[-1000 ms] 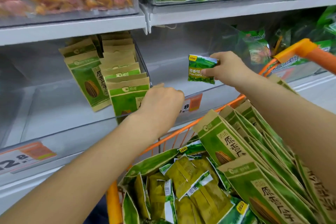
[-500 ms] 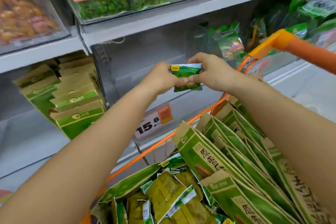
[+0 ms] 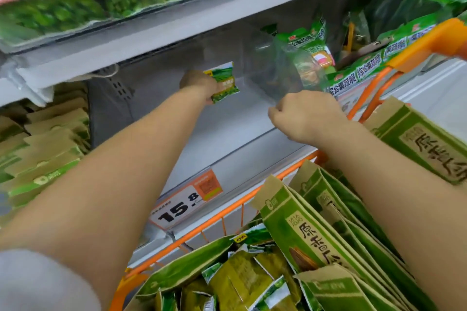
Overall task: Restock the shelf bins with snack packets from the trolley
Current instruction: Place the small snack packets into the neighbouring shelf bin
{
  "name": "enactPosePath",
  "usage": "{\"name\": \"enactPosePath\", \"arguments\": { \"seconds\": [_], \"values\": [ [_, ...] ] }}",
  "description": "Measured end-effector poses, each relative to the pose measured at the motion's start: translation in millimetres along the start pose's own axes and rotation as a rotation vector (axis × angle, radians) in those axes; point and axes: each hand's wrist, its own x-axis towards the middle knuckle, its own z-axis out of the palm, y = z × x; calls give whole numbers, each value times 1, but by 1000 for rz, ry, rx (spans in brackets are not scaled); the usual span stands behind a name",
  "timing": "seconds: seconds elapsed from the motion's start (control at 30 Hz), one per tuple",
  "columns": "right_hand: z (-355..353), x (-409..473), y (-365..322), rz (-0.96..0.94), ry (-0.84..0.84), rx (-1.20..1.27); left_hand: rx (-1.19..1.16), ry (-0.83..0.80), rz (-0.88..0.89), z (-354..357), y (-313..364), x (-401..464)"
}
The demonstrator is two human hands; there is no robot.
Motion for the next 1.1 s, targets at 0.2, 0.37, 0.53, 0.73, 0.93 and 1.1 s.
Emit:
{"name": "enactPosePath", "arguments": {
  "seconds": [0.2, 0.37, 0.53, 0.73, 0.93, 1.1],
  "values": [
    [10, 8, 4, -70, 129, 1, -97, 66, -73, 31, -14, 78],
    [11, 9, 3, -72, 130, 30, -64, 117, -41, 60, -23, 125],
    [12, 9, 2, -85, 145, 43, -23, 216, -75, 64, -25, 124],
    [11, 9, 3, -85, 130, 67, -67, 225, -82, 54, -21, 98],
    [7, 5, -3, -67, 141, 98, -175, 112, -37, 8, 0, 8],
    [-3, -23, -21, -183, 181, 246, -95, 8, 415, -20, 16, -141]
  ]
}}
